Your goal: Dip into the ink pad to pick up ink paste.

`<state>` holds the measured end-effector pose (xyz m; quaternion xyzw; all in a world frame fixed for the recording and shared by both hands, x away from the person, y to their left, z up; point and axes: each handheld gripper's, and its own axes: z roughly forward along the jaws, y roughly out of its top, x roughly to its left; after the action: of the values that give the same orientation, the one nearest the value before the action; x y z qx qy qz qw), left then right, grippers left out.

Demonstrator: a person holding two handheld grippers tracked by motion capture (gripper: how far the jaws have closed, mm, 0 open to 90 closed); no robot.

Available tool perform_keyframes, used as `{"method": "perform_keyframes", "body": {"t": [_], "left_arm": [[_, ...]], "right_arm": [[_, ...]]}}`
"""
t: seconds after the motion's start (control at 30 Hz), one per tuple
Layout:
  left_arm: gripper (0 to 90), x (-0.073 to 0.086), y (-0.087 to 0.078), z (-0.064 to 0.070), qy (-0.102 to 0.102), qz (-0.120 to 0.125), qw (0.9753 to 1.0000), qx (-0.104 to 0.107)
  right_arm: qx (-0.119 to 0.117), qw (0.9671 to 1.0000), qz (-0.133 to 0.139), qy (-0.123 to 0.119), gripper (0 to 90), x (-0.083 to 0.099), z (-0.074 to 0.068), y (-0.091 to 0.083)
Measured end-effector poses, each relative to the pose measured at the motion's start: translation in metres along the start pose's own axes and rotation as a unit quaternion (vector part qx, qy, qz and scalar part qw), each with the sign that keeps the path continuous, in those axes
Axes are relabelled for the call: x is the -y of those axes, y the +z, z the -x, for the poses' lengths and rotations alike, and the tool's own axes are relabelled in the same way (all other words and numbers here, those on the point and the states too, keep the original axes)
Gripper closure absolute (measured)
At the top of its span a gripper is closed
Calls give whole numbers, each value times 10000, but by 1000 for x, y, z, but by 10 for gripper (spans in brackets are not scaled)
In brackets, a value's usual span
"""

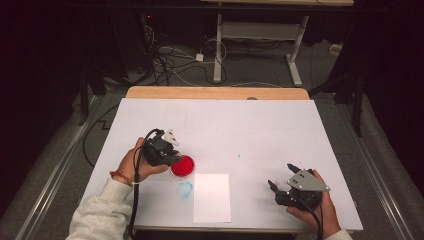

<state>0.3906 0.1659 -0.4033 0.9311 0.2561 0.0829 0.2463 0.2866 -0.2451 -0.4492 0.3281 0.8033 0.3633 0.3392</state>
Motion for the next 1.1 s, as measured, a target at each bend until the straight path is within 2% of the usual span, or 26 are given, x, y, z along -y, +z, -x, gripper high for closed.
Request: {"method": "perform_keyframes", "body": {"t": [0.13,0.23,0.4,0.5,0.63,0.7,0.9,1.1], "left_arm": [[731,-3,0,2,21,-53,10000,-79],[732,-6,-1,3,36,-102,9997,-234],[731,-13,-1,7,168,-113,9995,-238],[732,-18,1,9,206,-194,9991,-325],[732,-20,4,11,305,-236,9989,-270],[732,-19,9,11,271,-232,9991,-220],[732,-14,26,7,258,-522,9983,-98],[732,-11,32,4,176,-533,9984,48]], "right_arm": [[-21,10000,-20,-7,218,0,-2,0],[-41,10000,-30,-39,217,1,-4,0],[-40,10000,-28,-65,217,0,-5,0],[-82,9999,-18,-123,217,-1,-7,0],[-96,9998,-39,-142,217,-1,-7,1],[-110,9998,-23,-147,218,0,-7,1],[-184,9995,-58,-236,217,0,-9,0],[-177,9996,-83,-227,217,0,-8,1]]}}
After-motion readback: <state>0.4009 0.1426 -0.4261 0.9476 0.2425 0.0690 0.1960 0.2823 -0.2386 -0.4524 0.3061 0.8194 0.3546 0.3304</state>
